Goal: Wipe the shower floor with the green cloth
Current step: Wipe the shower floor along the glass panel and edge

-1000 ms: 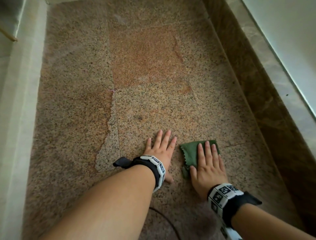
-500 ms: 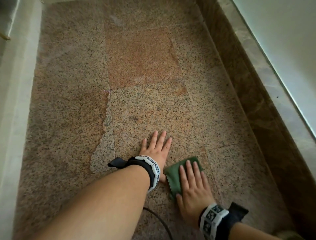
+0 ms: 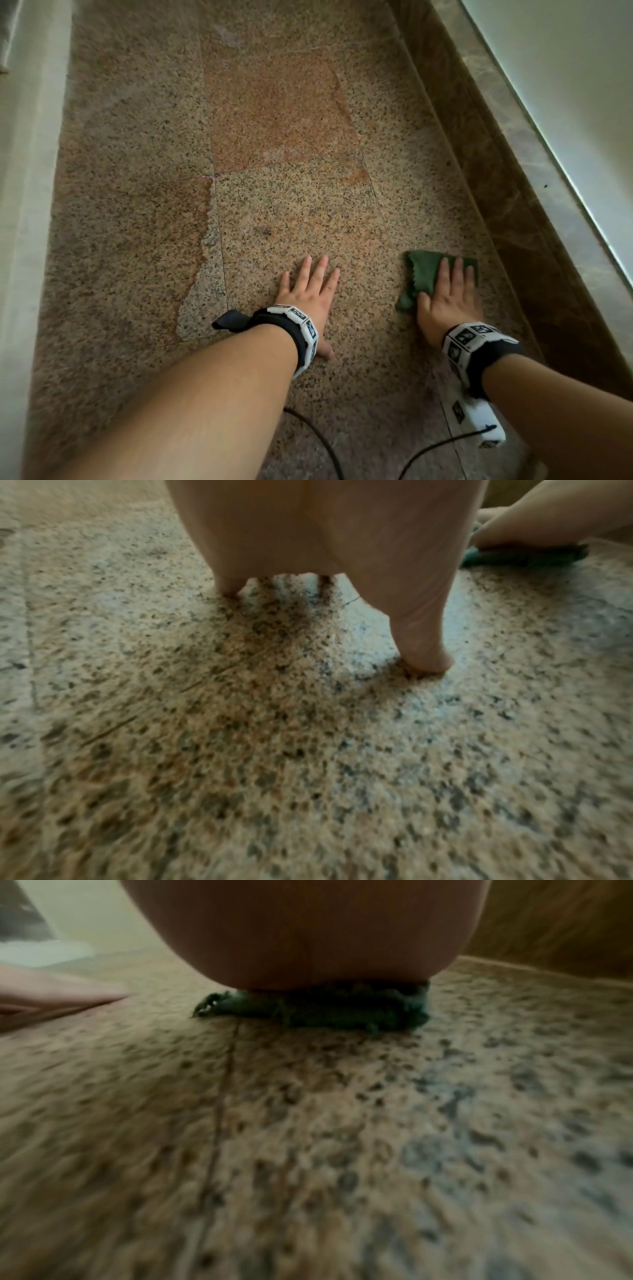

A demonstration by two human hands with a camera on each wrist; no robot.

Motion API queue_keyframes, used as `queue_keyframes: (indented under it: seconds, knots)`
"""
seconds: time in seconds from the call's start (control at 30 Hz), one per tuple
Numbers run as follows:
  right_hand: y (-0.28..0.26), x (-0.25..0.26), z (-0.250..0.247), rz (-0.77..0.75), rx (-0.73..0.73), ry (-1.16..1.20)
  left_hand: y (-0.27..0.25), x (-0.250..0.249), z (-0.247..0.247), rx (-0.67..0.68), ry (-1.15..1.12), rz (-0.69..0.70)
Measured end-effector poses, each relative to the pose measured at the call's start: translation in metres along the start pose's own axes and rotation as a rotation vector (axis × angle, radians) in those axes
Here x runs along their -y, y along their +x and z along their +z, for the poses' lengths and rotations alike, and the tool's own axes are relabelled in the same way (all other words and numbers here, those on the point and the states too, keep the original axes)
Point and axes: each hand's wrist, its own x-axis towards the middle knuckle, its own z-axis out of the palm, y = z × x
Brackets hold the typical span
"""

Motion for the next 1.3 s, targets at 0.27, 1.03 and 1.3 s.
queue_keyframes:
  seconds: [0.27, 1.03, 1.3]
  knots:
    - [-0.068, 0.057, 0.055, -0.272, 0.039, -0.039, 0.000, 0.002, 0.001, -0.005, -0.009, -0.004]
    - [-0.031, 0.010, -0.008, 0.010, -0.141, 0.316, 0.003, 0.001, -0.002, 0.043, 0.015, -0.023]
    - [-0.024, 0.019, 0.011, -0.002, -0.142, 0.175, 0.002, 0.001, -0.001, 0.046, 0.004, -0.007]
